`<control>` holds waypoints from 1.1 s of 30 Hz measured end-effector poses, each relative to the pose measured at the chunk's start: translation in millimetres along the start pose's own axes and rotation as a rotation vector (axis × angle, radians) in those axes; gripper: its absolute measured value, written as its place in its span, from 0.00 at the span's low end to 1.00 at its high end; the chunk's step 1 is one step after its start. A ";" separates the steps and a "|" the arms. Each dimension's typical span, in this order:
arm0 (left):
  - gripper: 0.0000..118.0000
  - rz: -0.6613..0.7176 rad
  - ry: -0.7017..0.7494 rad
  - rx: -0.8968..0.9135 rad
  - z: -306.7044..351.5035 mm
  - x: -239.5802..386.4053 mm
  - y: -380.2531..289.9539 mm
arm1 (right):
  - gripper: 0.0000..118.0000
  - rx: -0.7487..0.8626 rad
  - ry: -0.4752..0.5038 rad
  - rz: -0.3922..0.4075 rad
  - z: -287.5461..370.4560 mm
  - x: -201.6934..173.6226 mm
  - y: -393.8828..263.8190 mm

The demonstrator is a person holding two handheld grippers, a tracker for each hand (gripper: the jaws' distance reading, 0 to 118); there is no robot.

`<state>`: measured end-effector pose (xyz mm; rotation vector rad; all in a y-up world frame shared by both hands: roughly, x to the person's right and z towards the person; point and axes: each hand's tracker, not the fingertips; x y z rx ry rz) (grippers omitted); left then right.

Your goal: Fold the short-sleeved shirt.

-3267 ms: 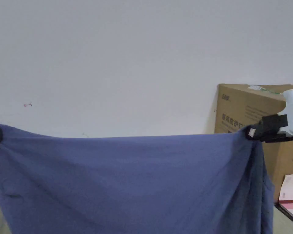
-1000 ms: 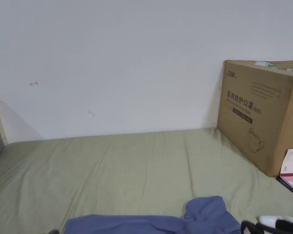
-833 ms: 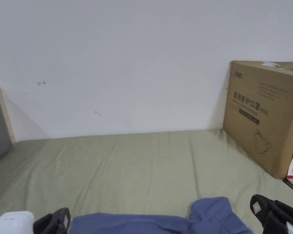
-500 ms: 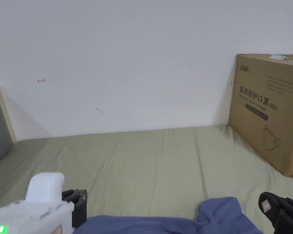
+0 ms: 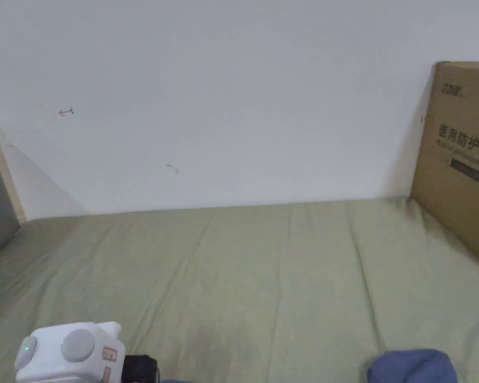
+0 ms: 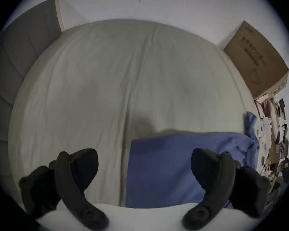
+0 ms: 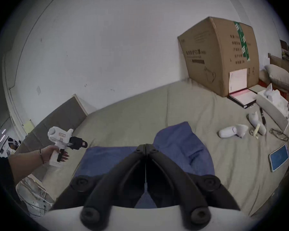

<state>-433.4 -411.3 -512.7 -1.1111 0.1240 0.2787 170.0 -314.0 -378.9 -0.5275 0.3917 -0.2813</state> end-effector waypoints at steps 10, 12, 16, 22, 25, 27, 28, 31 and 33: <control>1.00 -0.066 0.066 0.033 -40.8 12.8 -42.4 | 0.00 -0.070 0.009 -0.004 -20.4 1.9 -7.8; 0.98 -0.080 0.048 0.059 -25.6 16.2 -47.0 | 0.00 -0.092 -0.005 -0.010 -24.5 0.8 -8.1; 0.11 -0.135 0.010 0.224 1.2 4.5 -58.9 | 0.00 -0.072 0.035 -0.073 -28.0 19.7 -4.0; 0.02 -0.155 -0.051 0.319 76.1 36.0 -79.0 | 0.12 -0.173 -0.020 0.026 -95.3 58.3 45.3; 0.02 -0.151 -0.070 0.386 109.1 37.4 -78.7 | 0.93 -0.418 -0.128 0.023 -163.3 84.0 61.5; 0.02 -0.141 -0.094 0.406 127.1 39.5 -80.2 | 0.92 -0.469 -0.173 -0.009 -197.9 105.6 60.1; 0.02 -0.140 -0.100 0.406 133.7 41.1 -80.4 | 0.92 -0.507 -0.212 -0.008 -214.5 115.4 58.8; 0.02 -0.141 -0.101 0.409 143.2 43.0 -81.9 | 0.92 -0.644 -0.345 -0.004 -253.6 140.6 46.6; 0.02 -0.151 -0.098 0.412 143.6 42.4 -81.4 | 0.89 -0.709 -0.413 0.001 -264.4 152.0 34.1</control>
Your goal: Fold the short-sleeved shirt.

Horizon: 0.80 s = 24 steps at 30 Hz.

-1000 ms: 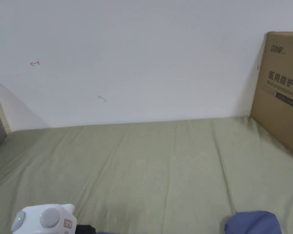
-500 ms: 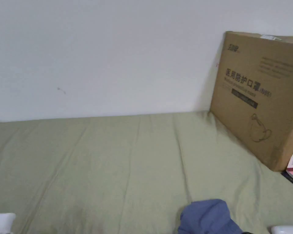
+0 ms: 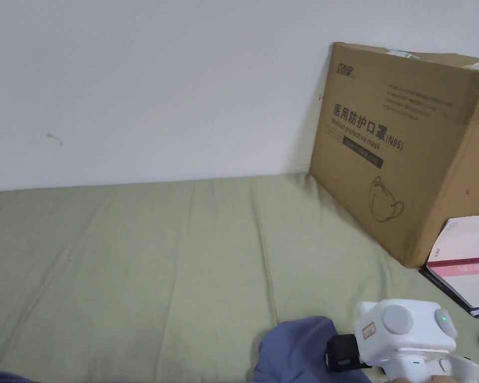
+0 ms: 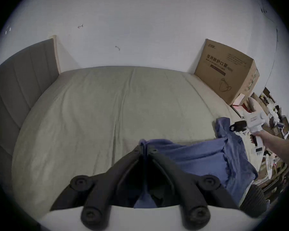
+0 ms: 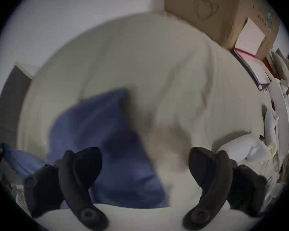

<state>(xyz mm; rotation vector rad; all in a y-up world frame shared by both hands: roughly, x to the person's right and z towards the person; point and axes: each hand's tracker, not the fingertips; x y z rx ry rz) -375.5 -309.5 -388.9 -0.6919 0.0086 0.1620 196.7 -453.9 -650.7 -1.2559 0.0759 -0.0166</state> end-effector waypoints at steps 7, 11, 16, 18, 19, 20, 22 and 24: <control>0.02 -0.001 0.020 -0.053 -15.1 -9.8 -2.4 | 0.58 0.046 0.026 0.190 20.3 -25.6 -17.3; 0.02 0.028 0.036 -0.063 -13.3 -13.4 -12.1 | 0.01 0.061 0.102 0.262 39.5 -32.4 -37.4; 0.02 0.044 0.042 -0.025 19.7 -7.7 -15.3 | 0.01 0.298 0.259 0.095 106.3 -10.5 -55.3; 0.02 0.030 0.048 0.013 42.0 -4.1 -10.1 | 0.01 0.405 0.312 0.060 148.3 -0.9 -65.4; 0.02 0.024 0.053 0.034 52.7 -2.3 -7.2 | 0.01 0.443 0.323 0.057 166.9 2.3 -69.9; 0.02 0.017 0.057 0.064 65.6 -1.1 -5.3 | 0.01 0.486 0.339 0.051 189.0 6.4 -75.1; 0.02 0.009 0.056 0.127 91.9 2.6 0.6 | 0.01 0.567 0.357 0.052 231.5 11.4 -80.8; 0.02 0.003 0.057 0.197 121.3 7.1 6.1 | 0.01 0.646 0.374 0.061 274.7 18.5 -89.3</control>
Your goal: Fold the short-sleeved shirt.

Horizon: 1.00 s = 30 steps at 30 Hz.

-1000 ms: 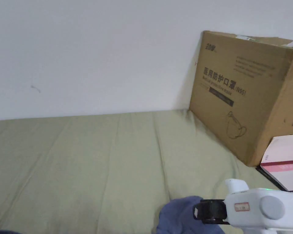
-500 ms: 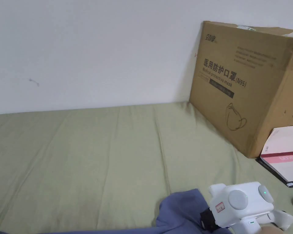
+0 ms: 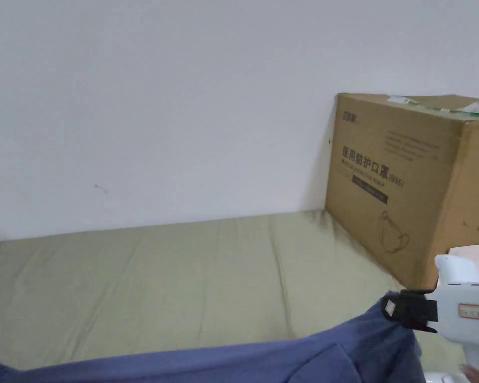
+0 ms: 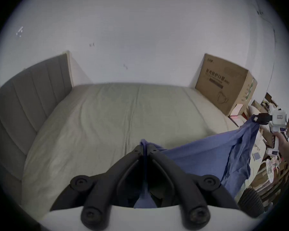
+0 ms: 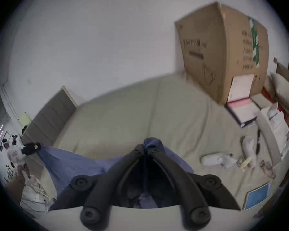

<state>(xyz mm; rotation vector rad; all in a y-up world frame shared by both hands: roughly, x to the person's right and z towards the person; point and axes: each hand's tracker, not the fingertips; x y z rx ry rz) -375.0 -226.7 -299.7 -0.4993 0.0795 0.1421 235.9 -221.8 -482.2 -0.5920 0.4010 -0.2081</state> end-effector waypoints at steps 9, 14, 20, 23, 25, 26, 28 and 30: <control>0.02 -0.049 -0.015 0.252 106.4 27.4 74.2 | 0.01 0.203 0.040 0.067 112.4 -50.9 75.6; 0.02 -0.083 -0.009 0.320 128.9 36.9 122.1 | 0.01 0.277 0.030 0.104 134.7 -67.1 128.3; 0.02 -0.110 0.013 0.326 114.2 43.6 173.9 | 0.01 0.308 -0.004 0.137 129.3 -83.9 197.1; 0.02 -0.118 0.034 0.333 97.8 42.5 197.4 | 0.01 0.311 -0.058 0.203 113.3 -95.3 226.8; 0.02 -0.106 0.044 0.327 81.3 41.8 212.5 | 0.01 0.311 -0.056 0.174 98.8 -97.5 246.4; 0.02 -0.098 0.051 0.322 74.0 40.6 218.8 | 0.01 0.314 -0.056 0.162 91.8 -98.7 254.9; 0.02 -0.084 0.056 0.322 56.0 37.0 231.6 | 0.01 0.325 -0.075 0.149 75.5 -103.1 273.0; 0.02 -0.067 0.064 0.324 35.5 32.6 243.0 | 0.01 0.337 -0.095 0.160 57.2 -107.1 291.2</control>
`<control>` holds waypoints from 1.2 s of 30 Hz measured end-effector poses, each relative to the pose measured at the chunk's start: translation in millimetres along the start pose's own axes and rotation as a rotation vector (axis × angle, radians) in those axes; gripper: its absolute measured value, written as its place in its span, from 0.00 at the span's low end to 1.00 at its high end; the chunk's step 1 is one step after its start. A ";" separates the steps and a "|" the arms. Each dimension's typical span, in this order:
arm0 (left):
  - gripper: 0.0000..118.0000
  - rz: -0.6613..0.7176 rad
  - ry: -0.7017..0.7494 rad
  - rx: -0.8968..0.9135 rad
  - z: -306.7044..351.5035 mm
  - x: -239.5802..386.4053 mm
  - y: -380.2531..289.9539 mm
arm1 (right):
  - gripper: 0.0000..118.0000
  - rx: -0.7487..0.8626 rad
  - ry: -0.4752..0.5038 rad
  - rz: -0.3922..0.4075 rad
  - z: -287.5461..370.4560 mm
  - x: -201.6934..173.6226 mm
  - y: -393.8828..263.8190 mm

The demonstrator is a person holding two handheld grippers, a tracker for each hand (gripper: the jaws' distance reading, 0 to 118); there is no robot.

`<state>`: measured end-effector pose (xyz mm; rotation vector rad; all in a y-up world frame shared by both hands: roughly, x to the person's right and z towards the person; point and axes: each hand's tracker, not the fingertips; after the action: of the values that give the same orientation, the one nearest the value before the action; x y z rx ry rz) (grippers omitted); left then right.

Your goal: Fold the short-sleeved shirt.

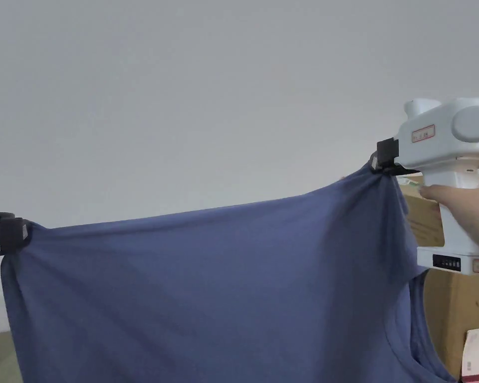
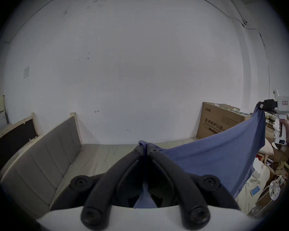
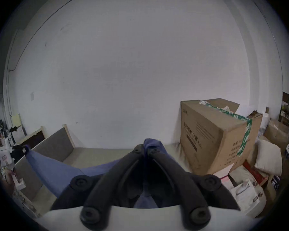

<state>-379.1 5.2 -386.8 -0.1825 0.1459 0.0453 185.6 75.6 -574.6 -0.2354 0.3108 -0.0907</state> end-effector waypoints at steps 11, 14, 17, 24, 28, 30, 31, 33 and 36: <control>0.02 0.072 0.097 0.067 -123.3 -24.0 2.6 | 0.01 0.067 -0.030 0.007 -112.7 -19.6 22.1; 0.02 0.099 0.128 0.112 -140.8 -27.6 -3.1 | 0.01 0.070 -0.034 0.047 -136.2 -25.1 10.6; 0.02 0.114 0.142 0.081 -158.5 -30.3 -29.4 | 0.01 0.042 -0.047 0.064 -157.9 -26.8 -27.0; 0.02 0.206 0.141 -0.236 -161.8 -38.5 -192.1 | 0.01 -0.301 -0.012 -0.004 -178.4 -9.6 -229.8; 0.02 0.309 0.137 -0.441 -116.6 -44.4 -309.7 | 0.01 -0.548 0.013 -0.078 -149.4 14.9 -373.5; 0.02 0.340 0.165 -0.531 -85.3 -53.2 -352.7 | 0.01 -0.682 -0.011 -0.104 -122.5 27.2 -429.1; 0.02 0.369 0.165 -0.555 -69.2 -57.3 -367.4 | 0.01 -0.720 -0.015 -0.129 -103.9 31.0 -451.9; 0.02 0.407 0.129 -0.614 -34.0 -63.3 -392.5 | 0.01 -0.779 -0.006 -0.155 -67.0 41.6 -481.7; 0.02 0.330 0.085 -0.701 17.4 -57.0 -407.2 | 0.01 -0.814 0.033 -0.100 -7.5 45.5 -498.2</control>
<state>-409.3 -393.5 -289.1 -0.8602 0.2404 0.4204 200.3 -414.3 -473.7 -1.0574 0.3573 -0.0633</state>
